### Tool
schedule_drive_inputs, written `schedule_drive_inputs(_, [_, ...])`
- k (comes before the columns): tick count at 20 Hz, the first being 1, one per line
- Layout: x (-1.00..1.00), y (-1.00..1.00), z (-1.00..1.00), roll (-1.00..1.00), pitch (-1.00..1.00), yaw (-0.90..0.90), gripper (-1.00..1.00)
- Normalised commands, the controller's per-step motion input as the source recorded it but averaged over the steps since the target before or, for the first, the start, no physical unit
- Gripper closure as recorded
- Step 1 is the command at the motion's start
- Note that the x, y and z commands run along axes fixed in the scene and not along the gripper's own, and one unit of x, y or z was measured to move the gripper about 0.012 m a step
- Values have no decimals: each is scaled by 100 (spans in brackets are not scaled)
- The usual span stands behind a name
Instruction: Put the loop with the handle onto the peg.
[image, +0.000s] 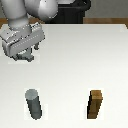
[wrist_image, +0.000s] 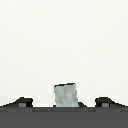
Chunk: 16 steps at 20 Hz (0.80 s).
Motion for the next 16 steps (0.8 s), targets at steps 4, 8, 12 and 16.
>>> schedule_drive_inputs(4, [0,0,-75,0,0,0,-100])
schedule_drive_inputs(8, [-50,0,-50,0,0,0,-100])
schedule_drive_inputs(12, [0,0,0,0,0,0,100])
schedule_drive_inputs(16, [0,0,0,0,0,0,100])
